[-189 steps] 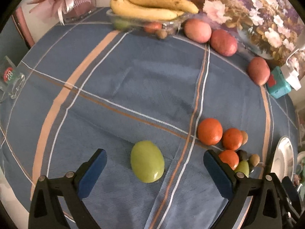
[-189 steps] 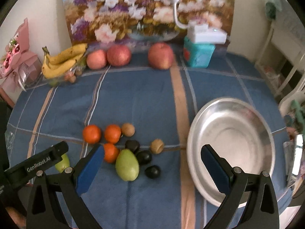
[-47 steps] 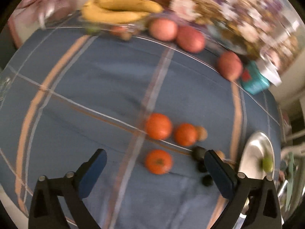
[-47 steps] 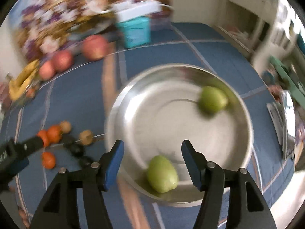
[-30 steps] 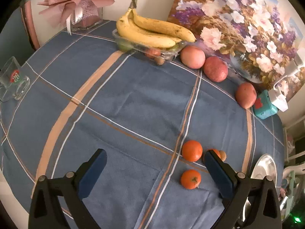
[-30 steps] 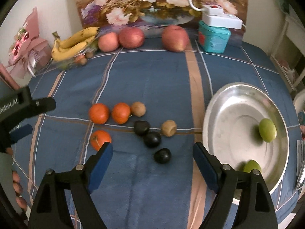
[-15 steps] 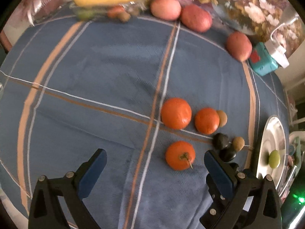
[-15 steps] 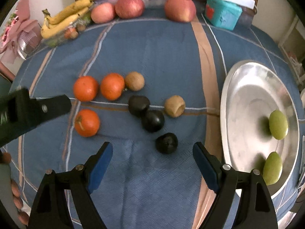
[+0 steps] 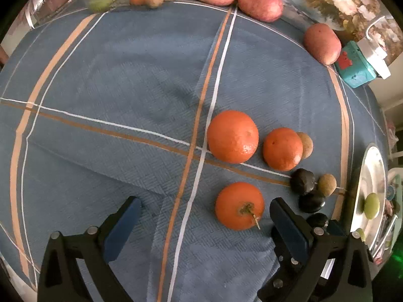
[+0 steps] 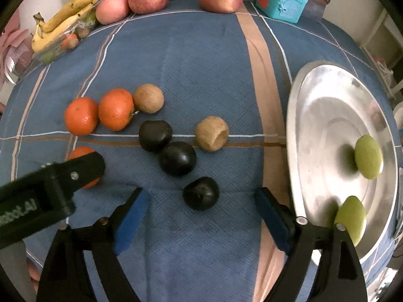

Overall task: Organize fruits
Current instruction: 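Move both open tools back to the remaining fruit group, then grasp a tangerine with the left tool while the right tool grasps a black plum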

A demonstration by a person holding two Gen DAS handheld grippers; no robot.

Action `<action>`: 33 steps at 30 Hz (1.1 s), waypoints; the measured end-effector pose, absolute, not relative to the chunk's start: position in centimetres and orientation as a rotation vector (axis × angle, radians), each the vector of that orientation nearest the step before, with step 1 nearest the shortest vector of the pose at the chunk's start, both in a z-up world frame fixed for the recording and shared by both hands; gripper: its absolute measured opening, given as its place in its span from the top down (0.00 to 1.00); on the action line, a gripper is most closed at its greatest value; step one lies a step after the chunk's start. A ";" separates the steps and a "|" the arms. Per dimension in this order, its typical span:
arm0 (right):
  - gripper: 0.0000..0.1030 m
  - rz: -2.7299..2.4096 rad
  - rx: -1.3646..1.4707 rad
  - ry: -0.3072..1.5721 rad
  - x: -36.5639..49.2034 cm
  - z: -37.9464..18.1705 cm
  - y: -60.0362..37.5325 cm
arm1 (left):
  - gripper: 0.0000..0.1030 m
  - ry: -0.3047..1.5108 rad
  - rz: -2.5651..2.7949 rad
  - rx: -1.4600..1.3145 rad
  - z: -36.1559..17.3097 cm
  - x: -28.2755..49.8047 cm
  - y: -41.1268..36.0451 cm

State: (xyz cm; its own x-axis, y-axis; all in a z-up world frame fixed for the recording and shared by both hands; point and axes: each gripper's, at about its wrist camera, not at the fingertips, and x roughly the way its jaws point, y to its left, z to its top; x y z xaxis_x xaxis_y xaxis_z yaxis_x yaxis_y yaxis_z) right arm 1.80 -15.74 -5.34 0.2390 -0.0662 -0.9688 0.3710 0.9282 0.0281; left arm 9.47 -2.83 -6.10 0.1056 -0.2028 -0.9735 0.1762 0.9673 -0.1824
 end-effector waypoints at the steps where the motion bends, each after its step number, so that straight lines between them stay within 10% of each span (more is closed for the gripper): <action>1: 0.08 -0.309 0.263 1.300 1.9 -5.5 -15.5 | 0.00 1.436 -0.279 -0.023 -6.1 9.5 -2.8; 27: 0.02 -0.287 0.101 1.271 3.1 -3.9 -10.5 | 0.01 1.428 -0.314 -0.137 -5.6 10.5 -0.6; 33: 0.06 -0.289 0.184 1.225 2.8 -2.6 -10.9 | 0.16 1.436 -0.342 -0.133 -5.0 10.3 -0.9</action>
